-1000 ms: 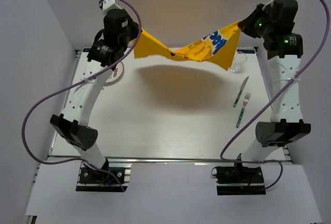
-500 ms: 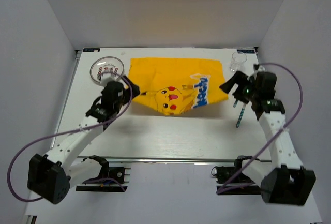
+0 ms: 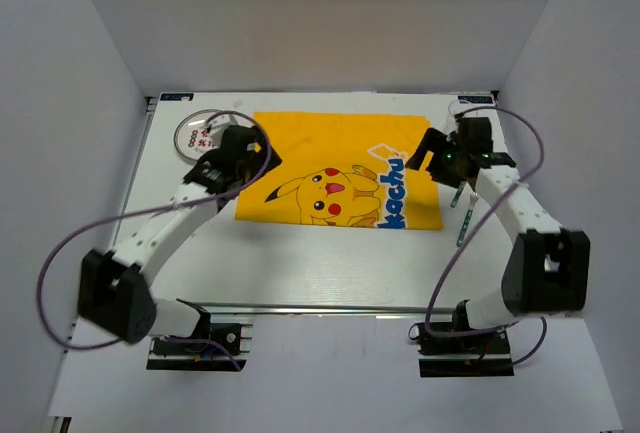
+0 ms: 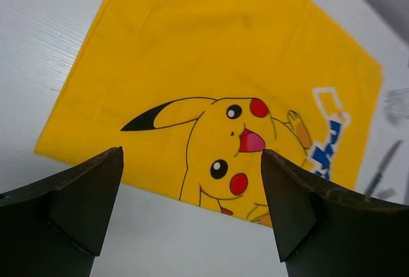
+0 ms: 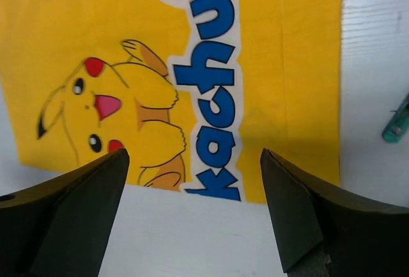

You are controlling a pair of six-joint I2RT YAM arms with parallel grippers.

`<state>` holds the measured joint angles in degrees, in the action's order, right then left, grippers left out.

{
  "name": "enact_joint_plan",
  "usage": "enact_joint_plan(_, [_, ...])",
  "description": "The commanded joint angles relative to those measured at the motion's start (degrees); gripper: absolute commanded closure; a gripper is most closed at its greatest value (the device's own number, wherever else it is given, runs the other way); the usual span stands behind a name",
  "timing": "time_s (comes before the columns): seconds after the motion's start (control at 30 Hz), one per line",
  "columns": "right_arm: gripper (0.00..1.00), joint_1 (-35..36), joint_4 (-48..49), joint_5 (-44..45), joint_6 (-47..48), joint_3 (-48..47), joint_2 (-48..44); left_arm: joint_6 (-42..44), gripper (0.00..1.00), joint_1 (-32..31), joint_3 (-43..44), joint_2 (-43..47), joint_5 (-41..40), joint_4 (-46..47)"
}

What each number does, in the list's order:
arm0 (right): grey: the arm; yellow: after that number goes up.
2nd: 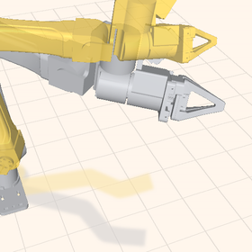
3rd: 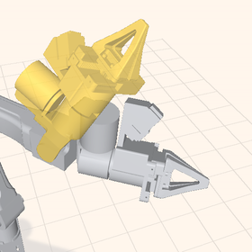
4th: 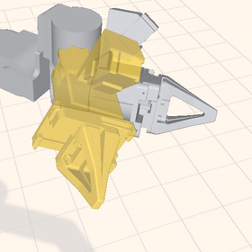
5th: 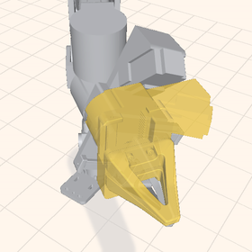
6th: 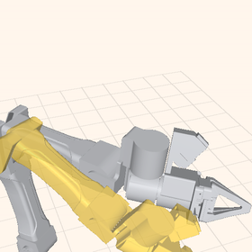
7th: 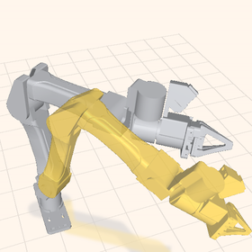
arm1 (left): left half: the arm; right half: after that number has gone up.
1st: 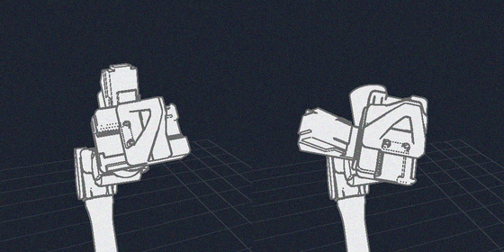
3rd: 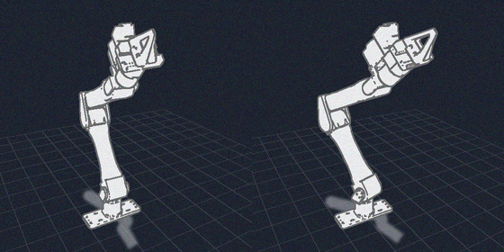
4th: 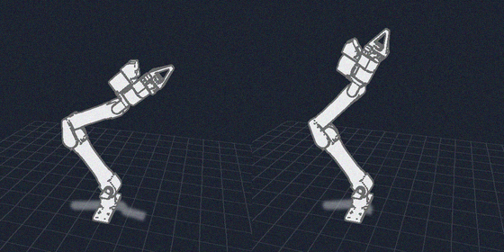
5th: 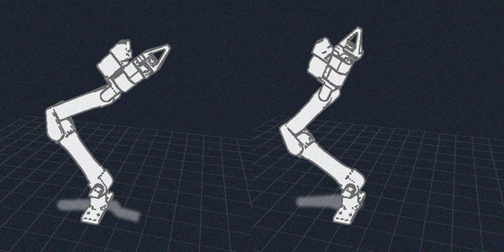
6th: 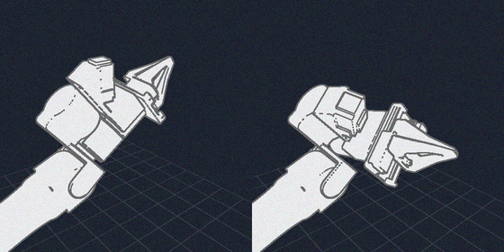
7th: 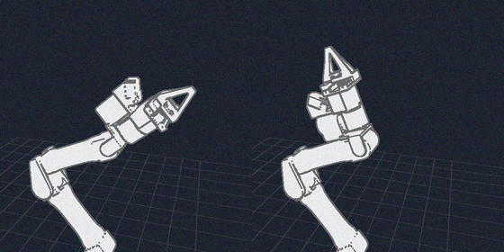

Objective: Set the dinner table for one person

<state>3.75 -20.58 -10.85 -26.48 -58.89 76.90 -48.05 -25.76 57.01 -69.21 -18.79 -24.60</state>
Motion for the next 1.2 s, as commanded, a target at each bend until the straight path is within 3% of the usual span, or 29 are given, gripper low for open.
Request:
enact_joint_plan(0.0, [0.11,3.89,-5.86,5.66,2.66,-6.05,9.90,0.59,0.02,-0.70,8.00,-13.29,0.07,-8.78])
enact_joint_plan(0.13, [0.11,7.93,-8.68,9.88,3.71,-11.41,18.61,1.82,0.02,-0.70,19.50,-27.18,0.50,-13.00])
enact_joint_plan(0.23, [0.11,9.08,-11.59,14.09,3.54,-16.68,25.04,2.00,0.02,-0.09,23.04,-36.49,1.73,-13.89])
enact_joint_plan(0.37, [0.11,10.66,-13.61,17.86,3.36,-20.82,30.14,0.68,0.02,-0.08,22.45,-40.91,4.11,-13.72])
enact_joint_plan(0.6, [0.11,11.28,-20.19,22.28,5.20,-34.68,43.41,-0.99,0.02,-0.61,15.07,-40.30,6.48,-9.50])
enact_joint_plan(0.93, [0.11,10.40,-23.63,21.23,7.14,-50.86,55.36,-0.73,0.02,-0.61,16.72,-40.30,6.48,-10.82])
enact_joint_plan(1.17, [0.11,9.88,-23.36,19.29,7.67,-54.82,58.27,-0.11,0.02,0.01,18.22,-40.92,6.39,-11.44])
